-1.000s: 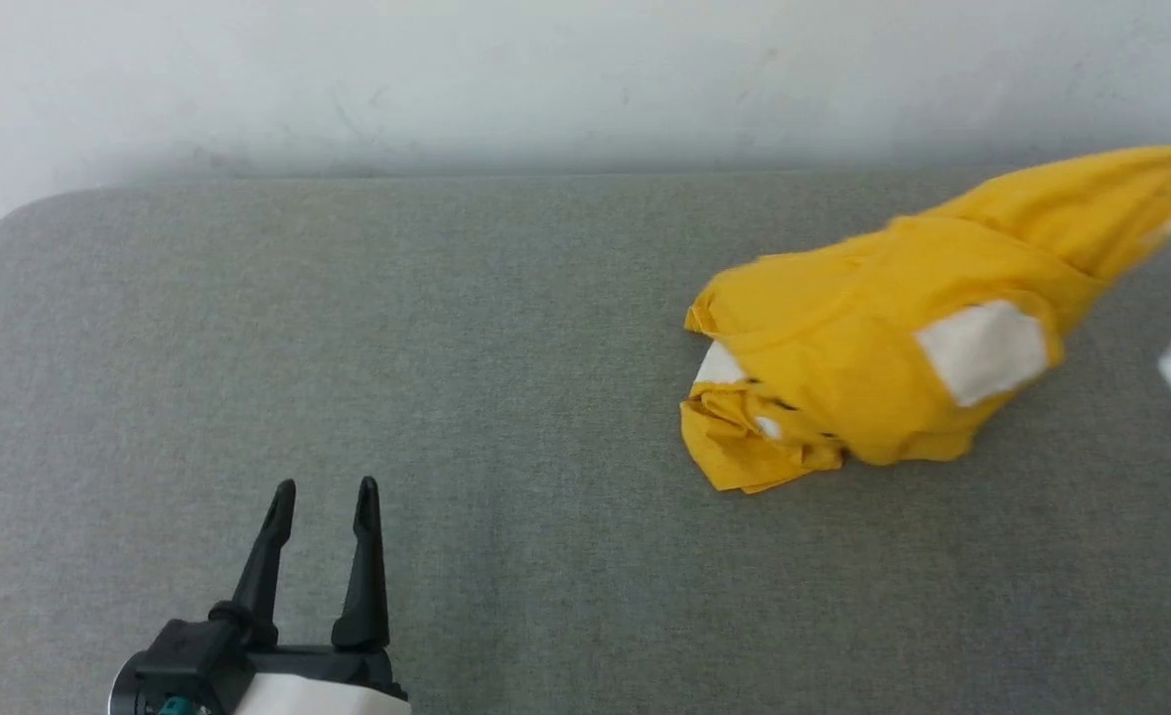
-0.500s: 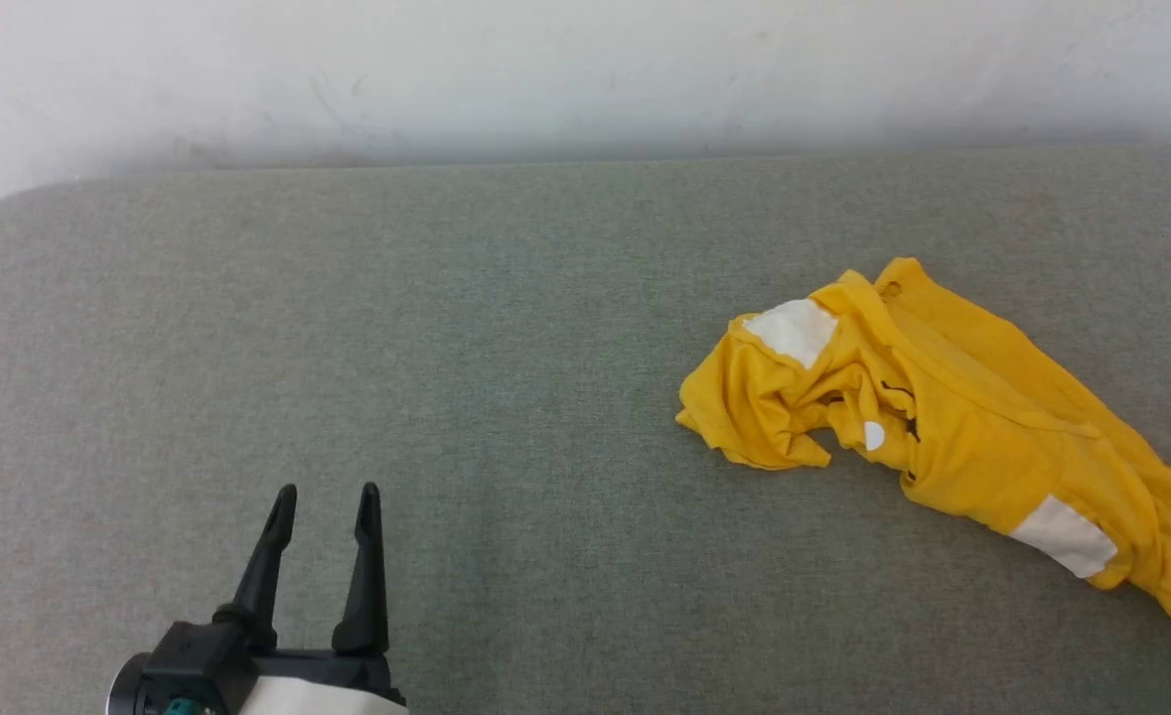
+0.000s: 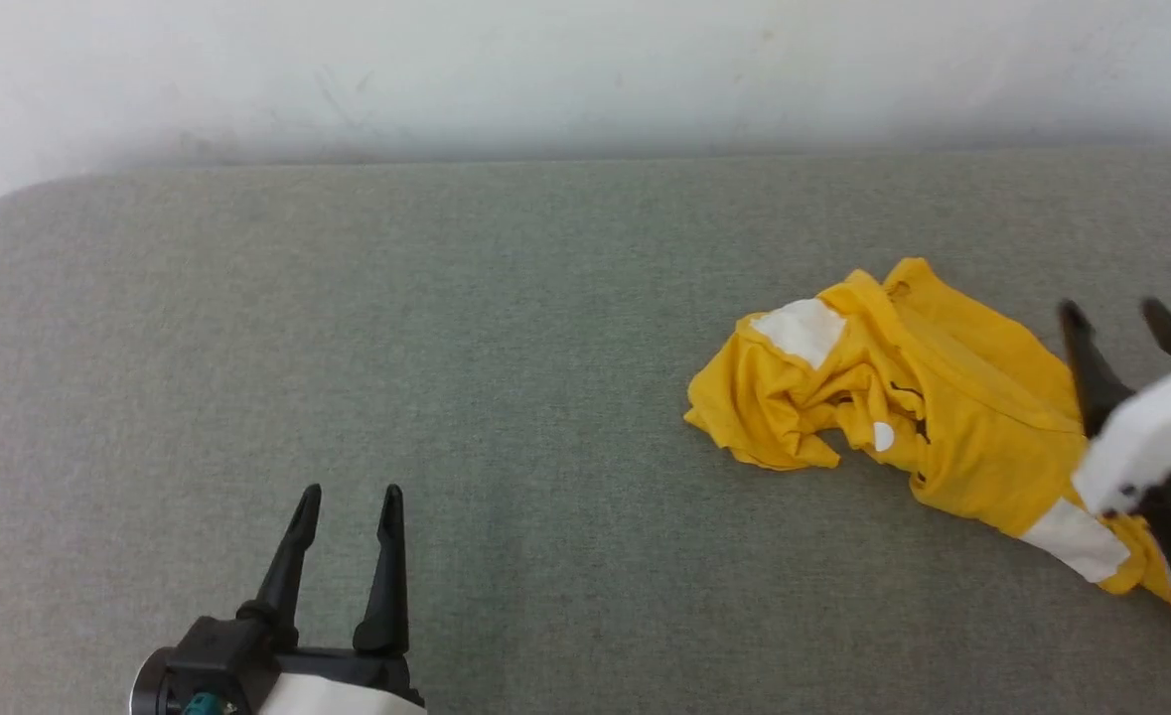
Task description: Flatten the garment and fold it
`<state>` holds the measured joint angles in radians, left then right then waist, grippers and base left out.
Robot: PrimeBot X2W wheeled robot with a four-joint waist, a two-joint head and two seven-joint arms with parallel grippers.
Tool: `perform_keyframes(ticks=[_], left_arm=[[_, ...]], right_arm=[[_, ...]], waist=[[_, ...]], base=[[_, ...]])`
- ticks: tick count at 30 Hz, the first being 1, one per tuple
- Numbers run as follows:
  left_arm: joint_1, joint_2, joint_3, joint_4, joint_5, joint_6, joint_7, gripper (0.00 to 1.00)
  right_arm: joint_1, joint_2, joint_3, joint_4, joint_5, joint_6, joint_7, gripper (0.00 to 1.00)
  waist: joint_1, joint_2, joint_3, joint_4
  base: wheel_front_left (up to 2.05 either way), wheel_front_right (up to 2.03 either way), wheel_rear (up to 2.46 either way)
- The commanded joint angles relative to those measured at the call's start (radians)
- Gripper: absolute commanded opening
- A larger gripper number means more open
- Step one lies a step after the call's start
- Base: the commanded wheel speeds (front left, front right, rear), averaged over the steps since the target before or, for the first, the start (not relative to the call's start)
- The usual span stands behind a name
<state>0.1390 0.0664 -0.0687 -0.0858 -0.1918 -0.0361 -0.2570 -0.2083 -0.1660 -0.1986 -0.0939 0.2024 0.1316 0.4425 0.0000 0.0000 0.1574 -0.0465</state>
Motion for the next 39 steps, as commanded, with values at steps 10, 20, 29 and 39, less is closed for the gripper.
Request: perform_keyframes(ticks=[10, 20, 29, 39], left_arm=[[-0.066, -0.008, -0.024, 0.024, 0.002, -0.025, -0.005, 1.0], [-0.1, -0.012, -0.034, 0.055, -0.002, -0.039, -0.005, 1.0], [-0.125, -0.014, -0.049, 0.073, 0.004, -0.044, -0.005, 1.0], [-0.07, -0.013, 0.002, 0.068, 0.012, -0.031, -0.005, 1.0]], right_arm=[[-0.258, 0.0, 0.097, 0.286, -0.028, -0.001, 0.114, 1.0], [-0.354, 0.019, 0.025, 0.515, -0.121, -0.001, 0.12, 0.37], [-0.405, 0.045, -0.014, 0.569, -0.185, -0.001, 0.076, 0.0], [-0.376, 0.079, 0.291, 0.34, 0.088, -0.001, 0.044, 0.0]], waist=[[0.0, 0.0, 0.098, 0.128], [0.0, 0.0, 0.122, 0.208], [0.0, 0.0, 0.126, 0.216], [0.0, 0.0, 0.011, 0.155]], base=[[0.0, 0.0, 0.0], [0.0, 0.0, 0.0], [0.0, 0.0, 0.0], [0.0, 0.0, 0.0]])
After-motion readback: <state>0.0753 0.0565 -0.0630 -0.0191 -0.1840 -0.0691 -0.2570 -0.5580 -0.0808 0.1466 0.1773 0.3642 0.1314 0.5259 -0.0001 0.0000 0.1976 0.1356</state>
